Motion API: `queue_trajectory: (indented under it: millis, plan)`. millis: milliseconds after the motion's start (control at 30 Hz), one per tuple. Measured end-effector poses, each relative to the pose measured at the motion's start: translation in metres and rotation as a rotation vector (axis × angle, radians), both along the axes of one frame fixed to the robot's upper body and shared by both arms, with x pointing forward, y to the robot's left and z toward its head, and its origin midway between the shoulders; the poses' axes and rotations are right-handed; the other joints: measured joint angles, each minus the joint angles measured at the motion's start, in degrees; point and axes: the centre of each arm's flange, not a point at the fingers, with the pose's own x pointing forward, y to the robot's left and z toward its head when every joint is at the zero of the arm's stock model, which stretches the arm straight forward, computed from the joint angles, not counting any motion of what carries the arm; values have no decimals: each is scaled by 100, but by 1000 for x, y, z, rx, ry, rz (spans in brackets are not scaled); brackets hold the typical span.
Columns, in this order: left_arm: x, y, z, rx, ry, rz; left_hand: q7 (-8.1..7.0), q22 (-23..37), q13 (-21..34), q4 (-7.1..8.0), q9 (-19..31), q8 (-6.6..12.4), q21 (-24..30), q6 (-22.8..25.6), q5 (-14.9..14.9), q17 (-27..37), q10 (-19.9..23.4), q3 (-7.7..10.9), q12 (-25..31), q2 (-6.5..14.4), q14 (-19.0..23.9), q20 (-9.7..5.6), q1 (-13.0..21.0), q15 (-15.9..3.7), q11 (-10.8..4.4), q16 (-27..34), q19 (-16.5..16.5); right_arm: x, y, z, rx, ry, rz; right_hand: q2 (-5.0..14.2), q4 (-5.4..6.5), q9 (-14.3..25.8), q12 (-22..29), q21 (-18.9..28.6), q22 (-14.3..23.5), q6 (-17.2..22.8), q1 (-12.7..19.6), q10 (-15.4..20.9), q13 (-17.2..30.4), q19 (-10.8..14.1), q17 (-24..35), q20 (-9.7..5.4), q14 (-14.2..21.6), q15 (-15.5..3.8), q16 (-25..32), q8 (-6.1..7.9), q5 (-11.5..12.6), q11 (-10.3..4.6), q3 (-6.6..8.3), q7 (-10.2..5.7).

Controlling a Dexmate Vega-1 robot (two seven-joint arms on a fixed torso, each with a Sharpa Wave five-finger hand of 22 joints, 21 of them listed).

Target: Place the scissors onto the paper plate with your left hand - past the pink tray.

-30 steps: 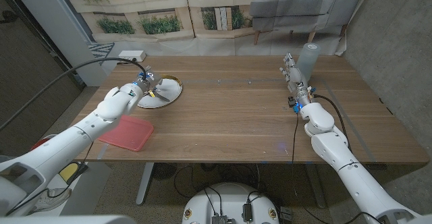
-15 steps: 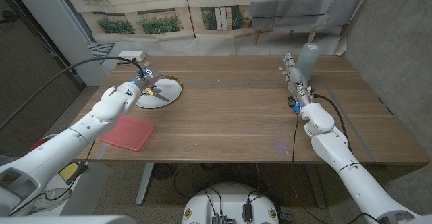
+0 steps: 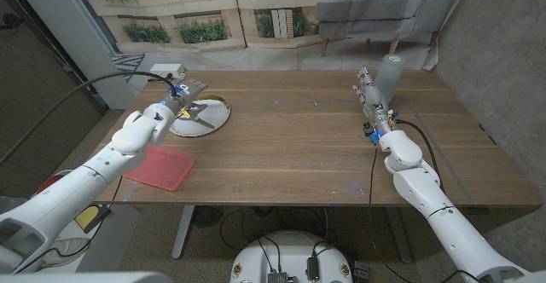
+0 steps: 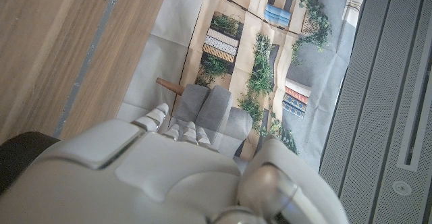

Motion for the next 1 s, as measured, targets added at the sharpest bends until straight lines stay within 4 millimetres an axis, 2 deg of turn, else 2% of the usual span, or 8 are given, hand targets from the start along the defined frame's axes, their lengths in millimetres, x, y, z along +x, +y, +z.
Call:
queue_trajectory:
  millis: [133,200,300,400,533,767,867,1000]
  plan:
    - [-3,1,2,-25,-13,-25,-169,0,-181,127,-33,0,-238,-169,0,-201,-321,-128,-23,-193,-219,20,-338,1,16,0,-20,0,1,0,-1,1,1,0,0,0,0,0,0,0,0,0,0,0,0,0,0,0,0,0,0,0,0,0]
    - [-4,2,2,-38,-20,-37,-172,0,-262,180,-39,-2,-325,-300,41,-274,-501,-181,-24,-196,-346,18,-510,35,52,0,-18,0,1,0,-1,1,1,0,0,0,0,0,0,0,0,0,0,0,0,0,0,0,0,0,0,0,0,0]
    - [-6,3,4,-61,-34,-60,-162,0,-373,244,-39,-4,-404,-388,43,-359,-630,-250,-24,-227,-393,-74,-689,65,67,8,42,1,1,0,-2,2,0,0,0,0,0,0,0,0,0,0,0,0,0,0,0,0,0,0,0,0,0,0]
    - [-7,3,4,-87,-54,-93,-167,0,-496,227,-65,-1,-419,-320,76,-441,-602,-359,28,-365,-226,-194,-841,7,86,89,20,1,1,0,-3,2,-1,0,0,0,0,0,0,0,0,0,0,0,0,0,0,0,0,0,0,0,0,0]
    - [-9,5,5,-124,-75,-130,-284,0,-659,267,-65,19,-580,-423,101,-513,-652,-504,30,-520,-436,-353,-1087,74,163,25,22,1,1,0,-3,3,-2,0,0,0,0,0,0,0,0,0,0,0,0,0,0,0,0,0,0,0,0,0]
    - [-13,6,6,-200,-105,-210,-367,-1,-885,371,-92,-60,-1150,-1211,183,-543,-1518,-645,-24,-439,-1400,-352,-1565,324,129,-45,22,1,1,0,-2,4,-4,0,0,0,0,0,0,0,0,0,0,0,0,0,0,0,0,0,0,0,0,0]
    - [-15,8,7,-244,-116,-242,-357,0,-898,434,-92,-81,-1326,-1465,183,-543,-1747,-708,-24,-364,-1617,-349,-1748,388,143,-45,23,1,1,0,-2,4,-4,0,0,0,0,0,0,0,0,0,0,0,0,0,0,0,0,0,0,0,0,0]
    - [-18,11,8,-305,-121,-284,-317,27,-920,487,-92,-81,-1504,-1647,183,-526,-1935,-761,-24,-255,-1681,-235,-1973,448,197,-30,30,0,2,0,-4,4,-4,0,0,0,0,0,0,0,0,0,0,0,0,0,0,0,0,0,0,0,0,0]
